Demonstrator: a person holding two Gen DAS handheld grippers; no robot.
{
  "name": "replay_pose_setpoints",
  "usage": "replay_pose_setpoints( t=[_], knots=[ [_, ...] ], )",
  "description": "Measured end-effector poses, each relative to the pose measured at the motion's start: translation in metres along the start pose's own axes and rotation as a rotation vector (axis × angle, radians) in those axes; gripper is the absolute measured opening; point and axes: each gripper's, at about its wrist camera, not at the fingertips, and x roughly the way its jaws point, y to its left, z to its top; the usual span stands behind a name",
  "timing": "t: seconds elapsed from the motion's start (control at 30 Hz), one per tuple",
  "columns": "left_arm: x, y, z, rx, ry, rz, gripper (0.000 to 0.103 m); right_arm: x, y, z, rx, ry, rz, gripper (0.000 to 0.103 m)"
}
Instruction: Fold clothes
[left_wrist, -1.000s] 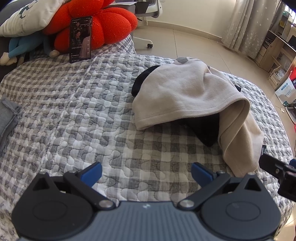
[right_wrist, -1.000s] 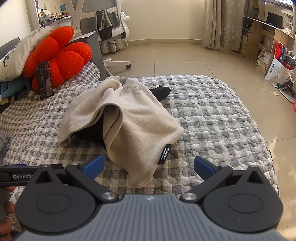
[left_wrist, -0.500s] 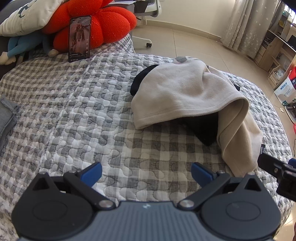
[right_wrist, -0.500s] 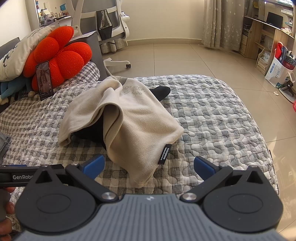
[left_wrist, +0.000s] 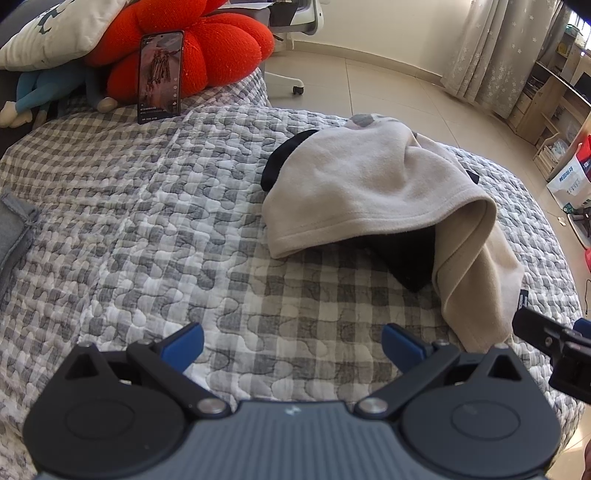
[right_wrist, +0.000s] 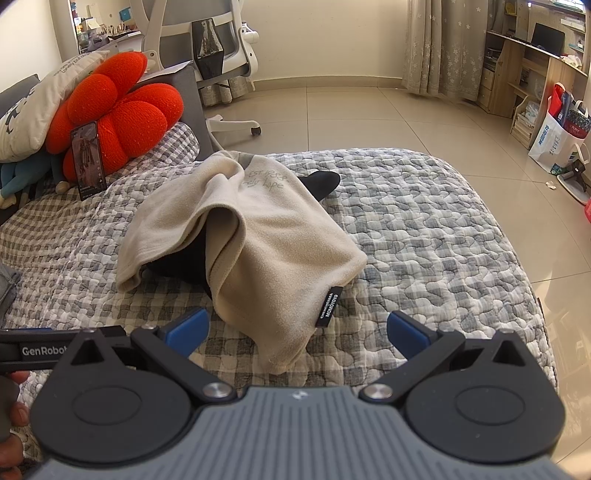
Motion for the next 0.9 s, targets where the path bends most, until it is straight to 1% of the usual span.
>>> replay_pose_setpoints(
  t=[0.9],
  knots=[
    [-0.0023, 0.0017, 0.0005, -0.011, -0.008, 0.003, 0.103, -0.0003, -0.0005, 0.0002, 0.001, 0.001, -0.003, 0.103]
  ],
)
